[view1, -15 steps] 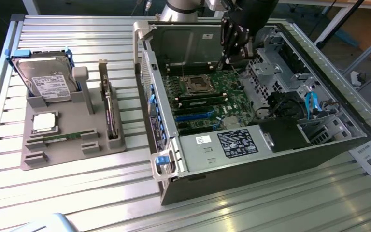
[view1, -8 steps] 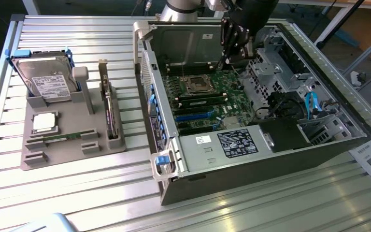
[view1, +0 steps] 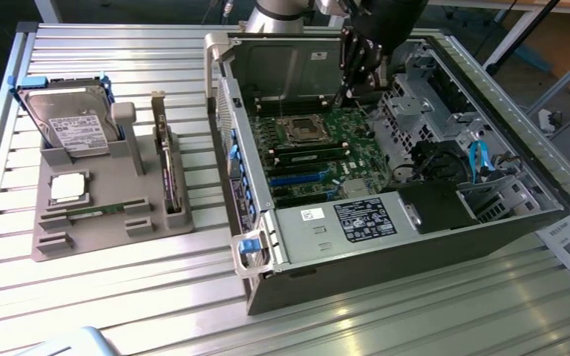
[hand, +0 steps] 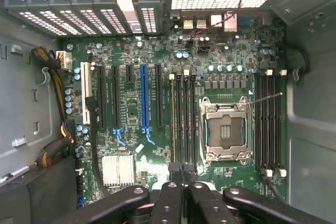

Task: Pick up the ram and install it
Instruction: 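Press down the ram until it locks into place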

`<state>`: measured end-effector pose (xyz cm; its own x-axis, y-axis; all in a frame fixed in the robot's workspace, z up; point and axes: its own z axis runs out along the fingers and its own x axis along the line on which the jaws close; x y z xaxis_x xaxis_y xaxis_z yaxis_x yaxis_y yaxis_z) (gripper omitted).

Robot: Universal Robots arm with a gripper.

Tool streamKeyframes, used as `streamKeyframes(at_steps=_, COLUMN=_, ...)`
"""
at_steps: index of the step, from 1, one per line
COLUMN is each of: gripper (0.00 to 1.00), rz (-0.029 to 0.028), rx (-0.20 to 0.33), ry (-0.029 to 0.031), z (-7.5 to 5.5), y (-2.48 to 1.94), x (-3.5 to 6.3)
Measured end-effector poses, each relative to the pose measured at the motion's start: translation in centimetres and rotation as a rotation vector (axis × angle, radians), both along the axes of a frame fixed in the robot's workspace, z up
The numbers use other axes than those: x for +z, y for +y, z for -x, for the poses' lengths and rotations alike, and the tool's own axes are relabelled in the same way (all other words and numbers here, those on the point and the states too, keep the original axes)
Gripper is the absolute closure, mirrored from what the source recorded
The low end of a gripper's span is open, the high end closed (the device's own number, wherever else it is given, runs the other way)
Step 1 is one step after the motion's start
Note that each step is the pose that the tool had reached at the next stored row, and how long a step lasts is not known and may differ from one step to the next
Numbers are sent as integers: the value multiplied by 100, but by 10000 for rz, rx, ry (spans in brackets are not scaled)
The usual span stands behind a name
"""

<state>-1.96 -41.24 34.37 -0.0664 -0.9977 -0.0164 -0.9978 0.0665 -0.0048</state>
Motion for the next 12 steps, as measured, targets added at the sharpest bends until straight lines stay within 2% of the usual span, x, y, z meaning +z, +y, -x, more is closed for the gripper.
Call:
streamKeyframes(at_steps=6, gripper=90, rz=1, rx=-1396, ry=0, z=0, y=0, x=0)
streamKeyframes(at_steps=11, gripper=90, rz=0, rx=-2328, ry=0, z=0, y=0, x=0)
streamKeyframes(at_steps=12, gripper=90, rz=0, rx=-2678, ry=0, z=1, y=0, x=0)
